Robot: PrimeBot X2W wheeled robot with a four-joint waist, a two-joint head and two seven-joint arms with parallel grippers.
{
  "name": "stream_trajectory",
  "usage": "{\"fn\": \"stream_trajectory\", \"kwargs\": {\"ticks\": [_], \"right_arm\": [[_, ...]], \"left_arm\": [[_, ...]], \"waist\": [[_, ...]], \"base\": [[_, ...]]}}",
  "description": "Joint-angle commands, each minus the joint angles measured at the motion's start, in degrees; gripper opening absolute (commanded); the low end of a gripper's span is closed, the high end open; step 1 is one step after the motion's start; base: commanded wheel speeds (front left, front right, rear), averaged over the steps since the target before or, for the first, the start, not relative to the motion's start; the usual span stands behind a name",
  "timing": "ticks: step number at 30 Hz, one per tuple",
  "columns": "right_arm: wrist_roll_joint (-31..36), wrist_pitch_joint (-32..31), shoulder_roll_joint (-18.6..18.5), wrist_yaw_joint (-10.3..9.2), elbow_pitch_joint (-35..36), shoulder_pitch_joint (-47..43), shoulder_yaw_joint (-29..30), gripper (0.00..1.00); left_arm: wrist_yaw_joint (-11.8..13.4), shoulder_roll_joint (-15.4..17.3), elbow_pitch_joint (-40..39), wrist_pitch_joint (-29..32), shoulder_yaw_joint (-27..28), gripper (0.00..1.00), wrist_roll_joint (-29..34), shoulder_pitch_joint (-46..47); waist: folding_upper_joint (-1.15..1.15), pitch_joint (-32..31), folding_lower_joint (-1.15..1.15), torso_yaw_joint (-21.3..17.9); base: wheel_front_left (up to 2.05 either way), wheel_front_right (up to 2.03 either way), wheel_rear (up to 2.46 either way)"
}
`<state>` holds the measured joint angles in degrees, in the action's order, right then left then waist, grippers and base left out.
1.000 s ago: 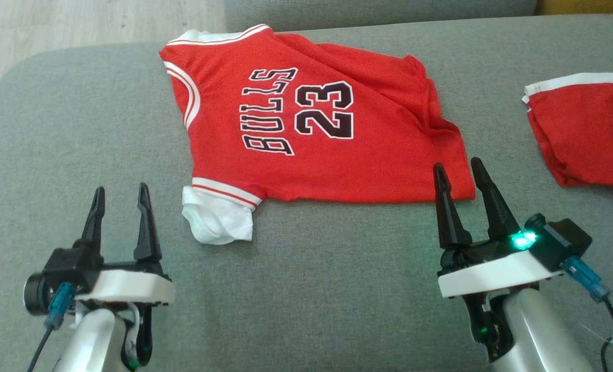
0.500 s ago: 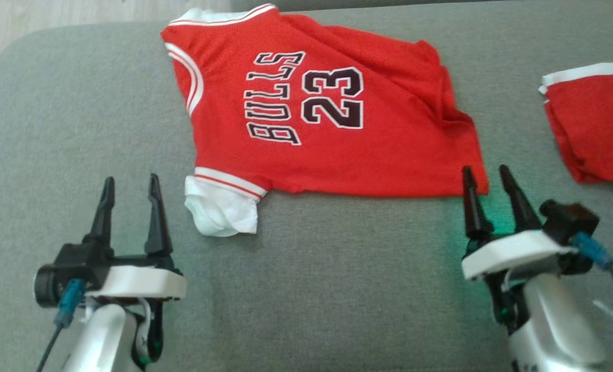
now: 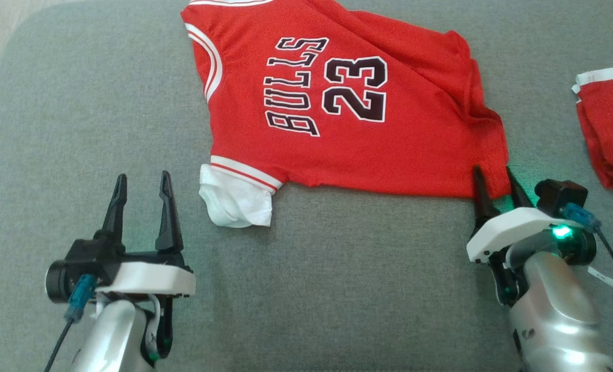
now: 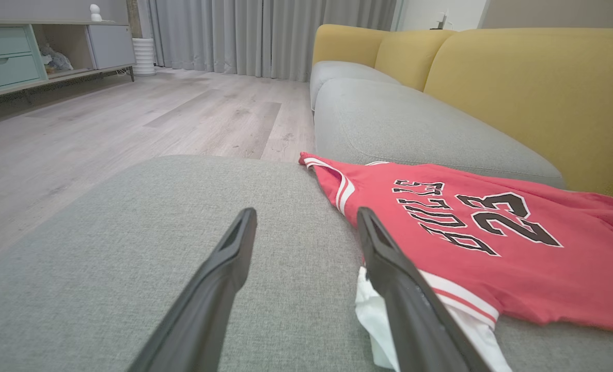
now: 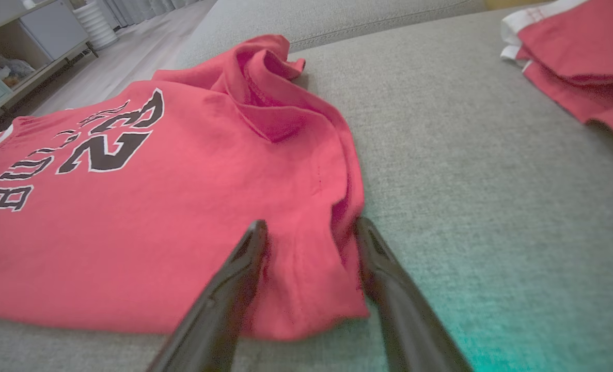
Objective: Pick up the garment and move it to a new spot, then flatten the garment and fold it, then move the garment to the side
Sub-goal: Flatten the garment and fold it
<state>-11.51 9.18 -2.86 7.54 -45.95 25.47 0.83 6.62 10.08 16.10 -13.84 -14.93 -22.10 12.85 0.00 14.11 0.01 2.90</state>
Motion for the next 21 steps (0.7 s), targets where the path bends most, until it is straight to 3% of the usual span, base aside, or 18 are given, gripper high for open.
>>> {"fn": "stream_trajectory", "kwargs": {"ticks": [1,5,13,16,17,18,21], "right_arm": [[1.0,0.7,0.0,-0.05,-0.1,0.4,-1.1,0.0],[3.0,2.8,0.0,-0.05,-1.8,1.6,2.0,0.0],[11.8,4.7,0.0,-0.05,-1.2,1.0,15.3,0.0],[13.1,4.9,0.0,-0.05,-1.3,0.6,17.0,0.0],[13.1,5.0,0.0,-0.05,-1.1,0.6,17.0,0.87],[12.6,5.1,0.0,-0.05,-1.0,0.6,16.5,1.0],[9.3,5.6,0.0,-0.05,0.3,0.6,12.9,1.0]], "left_arm": [[0.2,0.5,-1.4,-0.7,1.7,1.0,0.2,2.2],[0.3,0.5,-0.9,-0.9,2.1,1.0,0.0,2.1],[0.3,0.8,-0.8,-1.0,2.5,1.0,0.0,1.6],[0.2,0.8,-0.8,-1.0,2.5,1.0,0.0,1.4],[0.2,0.8,-0.8,-1.0,2.4,1.0,0.0,1.3],[0.2,0.8,-0.7,-1.0,2.4,1.0,0.0,1.3],[0.1,0.9,-0.6,-1.1,2.3,1.0,-0.1,1.1]], "waist": [[0.0,-0.2,-0.01,-0.2],[0.0,-1.1,-0.01,-1.4],[0.0,-2.9,-0.01,-4.0],[0.0,-3.3,-0.01,-4.6],[0.0,-3.4,-0.01,-4.8],[0.0,-3.5,-0.01,-4.9],[0.0,-3.7,-0.01,-5.3]], "base": [[0.0,0.0,0.0],[0.0,0.0,0.0],[0.0,0.0,0.0],[0.0,0.0,0.0],[0.0,0.0,0.0],[0.0,0.0,0.0],[0.0,0.0,0.0]]}}
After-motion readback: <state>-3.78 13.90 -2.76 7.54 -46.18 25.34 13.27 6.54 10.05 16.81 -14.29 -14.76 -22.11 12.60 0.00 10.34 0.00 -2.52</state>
